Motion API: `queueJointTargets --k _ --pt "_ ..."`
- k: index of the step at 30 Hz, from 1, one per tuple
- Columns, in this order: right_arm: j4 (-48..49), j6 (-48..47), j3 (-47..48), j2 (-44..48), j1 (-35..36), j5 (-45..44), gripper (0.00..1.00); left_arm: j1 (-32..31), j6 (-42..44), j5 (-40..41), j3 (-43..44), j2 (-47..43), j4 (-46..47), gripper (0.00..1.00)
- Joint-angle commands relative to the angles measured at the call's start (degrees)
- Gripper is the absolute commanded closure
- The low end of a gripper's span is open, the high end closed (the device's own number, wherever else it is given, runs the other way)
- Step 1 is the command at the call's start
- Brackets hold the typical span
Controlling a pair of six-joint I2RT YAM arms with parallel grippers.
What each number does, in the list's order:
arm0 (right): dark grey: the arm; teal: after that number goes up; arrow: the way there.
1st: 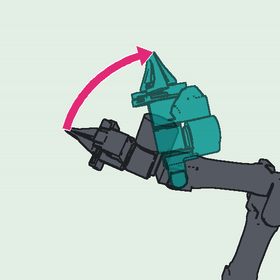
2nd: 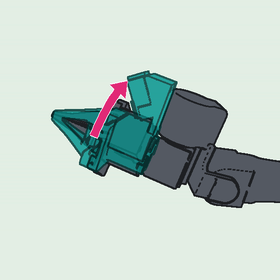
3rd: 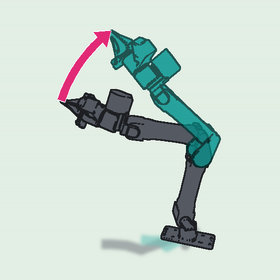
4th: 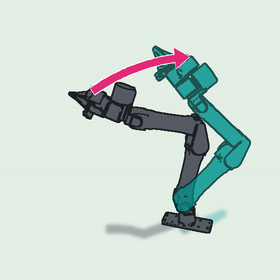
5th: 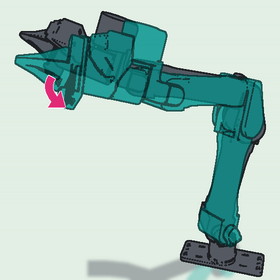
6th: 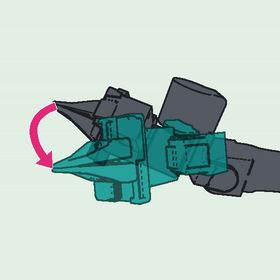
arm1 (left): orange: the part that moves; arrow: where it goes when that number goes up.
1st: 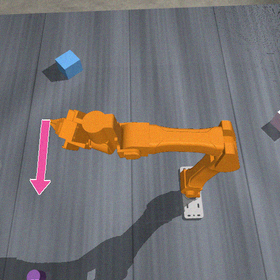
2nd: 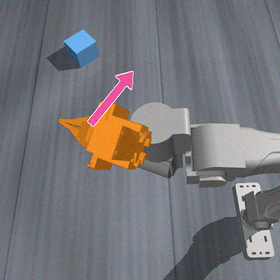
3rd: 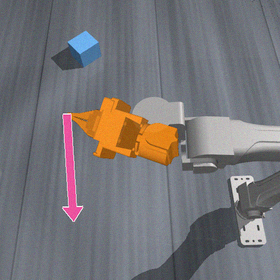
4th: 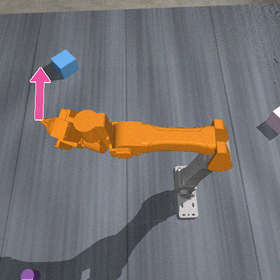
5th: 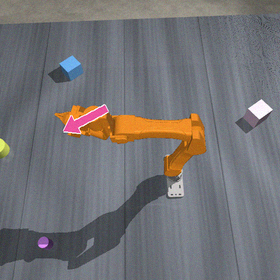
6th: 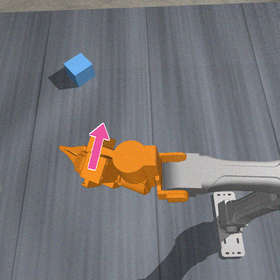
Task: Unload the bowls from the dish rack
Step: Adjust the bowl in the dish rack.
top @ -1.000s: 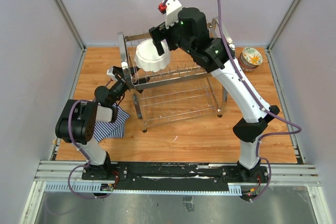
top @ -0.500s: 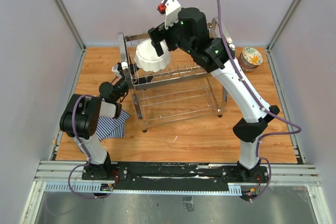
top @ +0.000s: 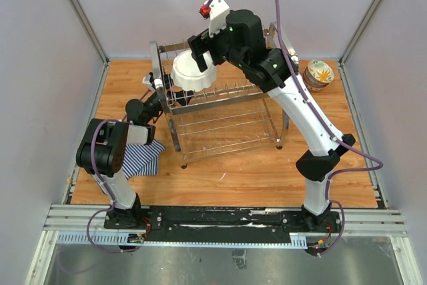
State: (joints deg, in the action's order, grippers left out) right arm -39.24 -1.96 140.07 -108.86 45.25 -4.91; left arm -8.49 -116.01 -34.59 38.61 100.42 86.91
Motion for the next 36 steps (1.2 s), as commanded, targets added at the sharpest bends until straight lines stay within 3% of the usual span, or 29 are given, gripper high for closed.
queueJointTargets --k 1,36 --pt "1.3 -1.1 -0.7 0.6 -0.7 0.0 0.01 -0.5 -0.8 -1.5 2.2 -0.2 18.2 0.01" --pt "0.1 -2.3 -2.1 2.0 -0.2 -1.0 0.02 -0.9 -3.0 -9.6 0.9 -8.8 18.2 0.04"
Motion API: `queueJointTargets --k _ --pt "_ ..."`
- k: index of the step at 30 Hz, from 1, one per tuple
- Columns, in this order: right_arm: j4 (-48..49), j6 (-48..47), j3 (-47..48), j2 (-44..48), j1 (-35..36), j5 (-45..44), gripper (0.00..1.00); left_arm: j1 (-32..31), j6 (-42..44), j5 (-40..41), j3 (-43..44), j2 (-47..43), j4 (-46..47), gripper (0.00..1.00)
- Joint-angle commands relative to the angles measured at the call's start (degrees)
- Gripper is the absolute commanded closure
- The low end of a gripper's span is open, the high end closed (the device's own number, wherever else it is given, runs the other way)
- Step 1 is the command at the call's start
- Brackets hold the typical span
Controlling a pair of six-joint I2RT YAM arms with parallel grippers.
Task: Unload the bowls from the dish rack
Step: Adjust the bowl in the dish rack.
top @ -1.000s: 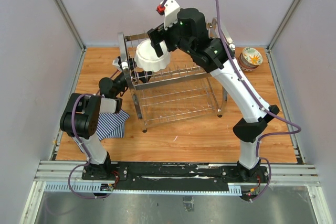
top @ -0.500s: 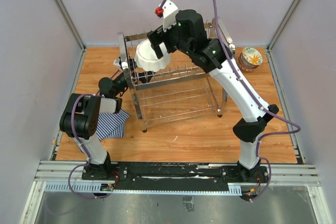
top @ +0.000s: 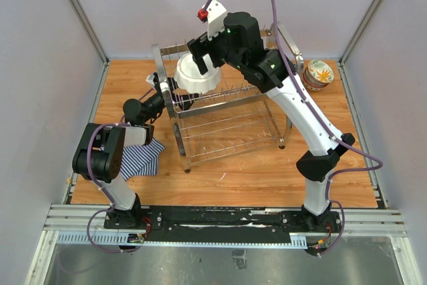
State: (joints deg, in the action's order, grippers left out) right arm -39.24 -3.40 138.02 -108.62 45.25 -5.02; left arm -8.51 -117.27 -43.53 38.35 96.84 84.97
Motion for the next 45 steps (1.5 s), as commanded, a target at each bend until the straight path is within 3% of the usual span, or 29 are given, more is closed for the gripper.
queueJointTargets --k 1,18,24,29,35,41,45 --pt "-0.1 -0.8 0.0 1.7 -0.3 -1.0 0.01 -0.8 -1.9 -0.8 0.7 -5.1 20.1 0.04" --pt "-1.4 -1.2 -0.9 2.7 0.0 -2.6 0.01 0.4 -0.3 1.0 -10.1 -6.3 20.0 0.08" --pt "-1.8 -1.2 -1.1 2.9 0.0 -2.8 0.02 2.6 2.9 1.0 -14.0 -11.1 13.9 0.09" --pt "-2.0 -1.5 -0.6 3.1 0.1 -3.2 0.01 5.0 10.9 1.0 -16.1 -20.2 -2.5 0.08" --pt "-2.3 -1.6 1.0 3.2 0.1 -4.4 0.01 7.3 29.3 5.1 -13.0 -37.2 -42.2 0.04" --pt "-1.0 -1.5 -1.1 4.4 0.1 -3.7 0.01 8.5 35.3 13.0 -14.4 -49.9 -58.5 0.03" --pt "0.8 -2.0 -2.5 5.4 0.1 -4.3 0.01 8.5 39.1 21.5 -13.4 -57.1 -74.1 0.03"
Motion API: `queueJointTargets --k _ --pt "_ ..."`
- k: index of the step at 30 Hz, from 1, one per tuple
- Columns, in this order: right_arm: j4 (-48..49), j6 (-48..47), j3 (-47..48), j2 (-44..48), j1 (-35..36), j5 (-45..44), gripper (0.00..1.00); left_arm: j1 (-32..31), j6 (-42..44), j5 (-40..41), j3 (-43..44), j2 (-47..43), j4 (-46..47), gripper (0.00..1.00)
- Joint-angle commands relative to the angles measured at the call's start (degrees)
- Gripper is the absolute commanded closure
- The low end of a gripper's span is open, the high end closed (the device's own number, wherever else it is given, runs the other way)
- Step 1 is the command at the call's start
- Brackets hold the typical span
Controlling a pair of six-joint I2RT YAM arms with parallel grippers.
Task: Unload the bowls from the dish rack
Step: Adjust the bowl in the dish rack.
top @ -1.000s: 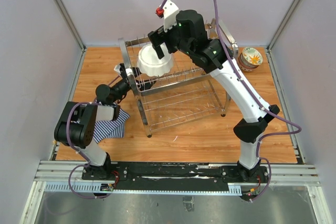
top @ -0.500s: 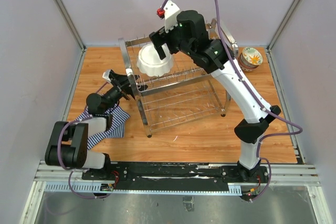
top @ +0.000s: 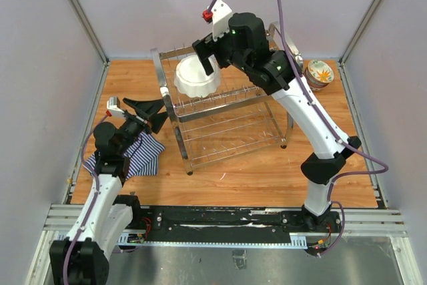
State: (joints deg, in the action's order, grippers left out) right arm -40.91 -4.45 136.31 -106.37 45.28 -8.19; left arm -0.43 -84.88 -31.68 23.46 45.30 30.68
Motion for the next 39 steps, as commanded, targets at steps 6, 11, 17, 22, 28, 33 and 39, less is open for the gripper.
queueJointTargets --k 6,11,17,22,28,33,39 --pt "7.0 -0.5 -5.2 6.1 0.0 -2.2 0.02 0.4 15.4 23.7 7.1 -14.9 -41.4 0.03" --pt "15.0 -0.7 -15.8 12.4 0.1 -3.2 0.01 0.4 21.6 28.9 9.2 -19.7 -44.8 0.02" --pt "15.0 -0.1 -15.2 14.4 0.1 -4.7 0.01 0.4 24.9 27.9 9.2 -23.2 -45.9 0.02" --pt "16.3 0.3 -21.4 19.0 0.2 -5.1 0.02 0.4 31.0 28.3 11.0 -25.2 -47.2 0.02" --pt "20.5 1.0 -36.2 27.3 1.5 -6.3 0.02 0.4 37.3 23.7 6.8 -27.3 -45.5 0.01" --pt "19.7 0.5 -38.9 29.6 3.6 -7.8 0.01 0.4 38.2 19.6 2.8 -31.6 -43.5 0.02" --pt "19.7 -0.8 -38.6 30.7 5.0 -8.7 0.01 0.4 41.6 16.0 3.0 -30.5 -43.3 0.02"
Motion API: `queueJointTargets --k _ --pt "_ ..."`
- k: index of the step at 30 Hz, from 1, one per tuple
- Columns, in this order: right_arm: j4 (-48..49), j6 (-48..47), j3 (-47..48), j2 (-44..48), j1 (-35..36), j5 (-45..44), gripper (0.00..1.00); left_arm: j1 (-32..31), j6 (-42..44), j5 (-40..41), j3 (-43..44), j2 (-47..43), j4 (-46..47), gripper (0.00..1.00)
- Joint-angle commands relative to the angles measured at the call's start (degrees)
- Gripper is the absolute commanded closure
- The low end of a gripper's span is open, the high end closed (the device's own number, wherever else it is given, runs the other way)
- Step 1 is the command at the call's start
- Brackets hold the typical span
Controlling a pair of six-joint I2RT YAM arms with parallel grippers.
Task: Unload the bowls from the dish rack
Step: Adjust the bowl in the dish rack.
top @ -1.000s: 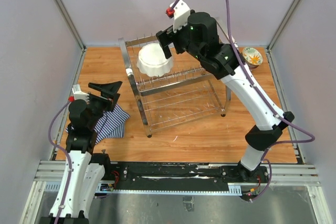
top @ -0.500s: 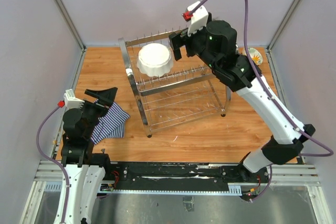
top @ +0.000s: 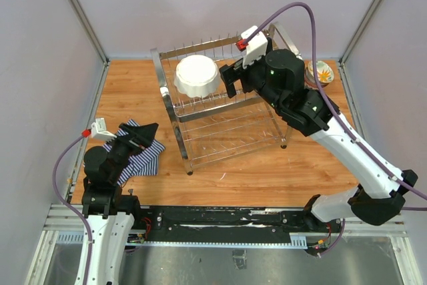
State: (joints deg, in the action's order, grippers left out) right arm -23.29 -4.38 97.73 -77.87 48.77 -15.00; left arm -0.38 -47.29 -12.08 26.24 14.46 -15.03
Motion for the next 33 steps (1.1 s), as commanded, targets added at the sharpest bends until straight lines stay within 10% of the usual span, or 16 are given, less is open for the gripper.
queueJointTargets --k 1,33 --pt "2.2 -1.0 -0.1 2.3 1.5 -1.9 0.01 0.4 4.3 -4.0 0.1 0.6 2.7 0.02" --pt "4.0 -2.2 1.0 -2.6 3.3 -4.0 0.01 -18.6 8.3 2.1 -4.7 3.8 9.9 0.0"
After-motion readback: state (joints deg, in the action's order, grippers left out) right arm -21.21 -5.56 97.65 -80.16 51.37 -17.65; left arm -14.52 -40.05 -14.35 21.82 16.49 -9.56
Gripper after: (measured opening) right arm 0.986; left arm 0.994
